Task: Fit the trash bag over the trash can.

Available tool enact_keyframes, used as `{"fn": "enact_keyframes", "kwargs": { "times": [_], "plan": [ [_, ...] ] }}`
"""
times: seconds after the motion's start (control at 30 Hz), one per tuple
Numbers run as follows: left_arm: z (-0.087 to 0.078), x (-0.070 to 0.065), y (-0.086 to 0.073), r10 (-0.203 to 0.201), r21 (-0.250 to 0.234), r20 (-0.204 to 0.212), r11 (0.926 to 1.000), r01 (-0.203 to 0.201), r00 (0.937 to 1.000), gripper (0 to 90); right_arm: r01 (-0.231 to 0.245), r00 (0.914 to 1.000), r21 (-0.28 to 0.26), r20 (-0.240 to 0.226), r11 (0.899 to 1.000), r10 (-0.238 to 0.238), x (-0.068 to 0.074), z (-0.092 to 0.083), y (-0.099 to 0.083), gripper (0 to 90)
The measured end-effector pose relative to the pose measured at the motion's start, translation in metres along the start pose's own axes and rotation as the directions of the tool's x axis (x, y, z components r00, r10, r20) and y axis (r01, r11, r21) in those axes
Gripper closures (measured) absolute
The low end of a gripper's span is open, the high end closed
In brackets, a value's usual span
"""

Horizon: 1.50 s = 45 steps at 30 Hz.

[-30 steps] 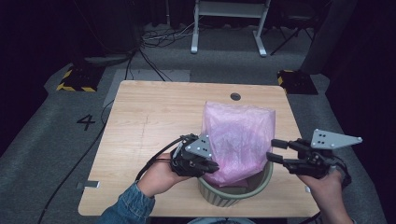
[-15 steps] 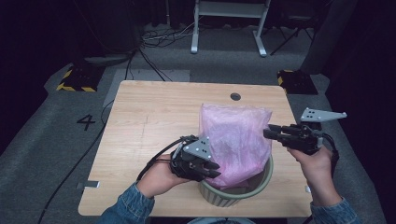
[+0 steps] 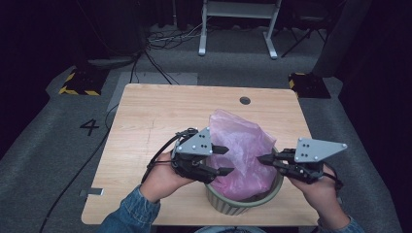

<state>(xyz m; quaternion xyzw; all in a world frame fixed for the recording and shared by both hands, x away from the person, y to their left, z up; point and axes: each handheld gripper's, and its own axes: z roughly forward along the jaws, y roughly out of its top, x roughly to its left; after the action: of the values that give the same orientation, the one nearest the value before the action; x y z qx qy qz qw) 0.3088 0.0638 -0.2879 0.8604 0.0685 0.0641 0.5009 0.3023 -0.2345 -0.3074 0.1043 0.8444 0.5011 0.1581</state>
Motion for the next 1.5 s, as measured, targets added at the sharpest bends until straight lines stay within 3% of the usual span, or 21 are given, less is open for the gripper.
{"fn": "enact_keyframes", "kwargs": {
  "times": [0.1,0.3,0.47,0.53,0.7,0.9,1.03,1.17,1.23,1.37,1.5],
  "plan": [
    [0.01,-0.003,0.007,0.032,0.013,-0.017,0.9994,-0.031,0.9994,44.2,0.028,0.9996,0.01,-0.009,1.0,-0.028,0.009,0.004,0.0,85.4],
    [0.028,-0.003,0.019,0.047,0.023,0.006,0.9986,-0.047,0.9989,47.0,0.039,0.9992,0.01,-0.011,0.999,-0.039,0.017,0.009,0.003,83.9],
    [0.033,-0.004,0.021,0.042,0.022,-0.01,0.9989,-0.042,0.9991,76.9,0.038,0.9991,0.014,-0.018,0.999,-0.038,0.019,0.012,0.005,82.7],
    [0.033,-0.005,0.018,0.035,0.009,-0.04,0.9993,-0.035,0.9986,88.9,0.031,0.9994,0.015,-0.017,0.999,-0.03,0.02,0.012,0.004,81.0],
    [0.035,-0.007,0.012,0.038,0.016,-0.087,0.9992,-0.037,0.9954,89.9,-0.002,0.9998,-0.012,-0.017,1.0,0.002,0.016,-0.001,0.005,74.5],
    [0.037,-0.008,0.008,0.049,0.016,-0.098,0.9988,-0.047,0.994,89.8,-0.042,0.9991,-0.064,0.006,0.997,0.042,0.006,-0.023,0.013,69.8],
    [0.04,-0.009,0.007,0.054,0.022,-0.104,0.9984,-0.052,0.9931,89.7,-0.057,0.9981,-0.076,0.017,0.995,0.059,-0.001,-0.026,0.017,66.2],
    [0.042,-0.011,0.008,0.073,0.024,-0.12,0.9972,-0.071,0.99,89.3,-0.098,0.9945,-0.075,-0.045,0.992,0.095,-0.005,-0.017,0.02,62.7],
    [0.041,-0.012,0.009,0.085,0.008,-0.124,0.9964,-0.084,0.9887,87.8,-0.096,0.9933,-0.059,-0.071,0.994,0.091,-0.005,-0.011,0.021,64.8],
    [0.037,-0.015,0.009,0.101,-0.009,-0.137,0.9946,-0.103,0.9854,87.7,-0.099,0.9883,-0.023,-0.119,0.995,0.096,-0.005,-0.002,0.023,84.4],
    [0.031,-0.017,0.009,0.105,-0.042,-0.137,0.9928,-0.112,0.985,89.8,-0.112,0.9843,-0.048,-0.142,0.993,0.104,-0.006,-0.006,0.023,89.6]
  ]
}}
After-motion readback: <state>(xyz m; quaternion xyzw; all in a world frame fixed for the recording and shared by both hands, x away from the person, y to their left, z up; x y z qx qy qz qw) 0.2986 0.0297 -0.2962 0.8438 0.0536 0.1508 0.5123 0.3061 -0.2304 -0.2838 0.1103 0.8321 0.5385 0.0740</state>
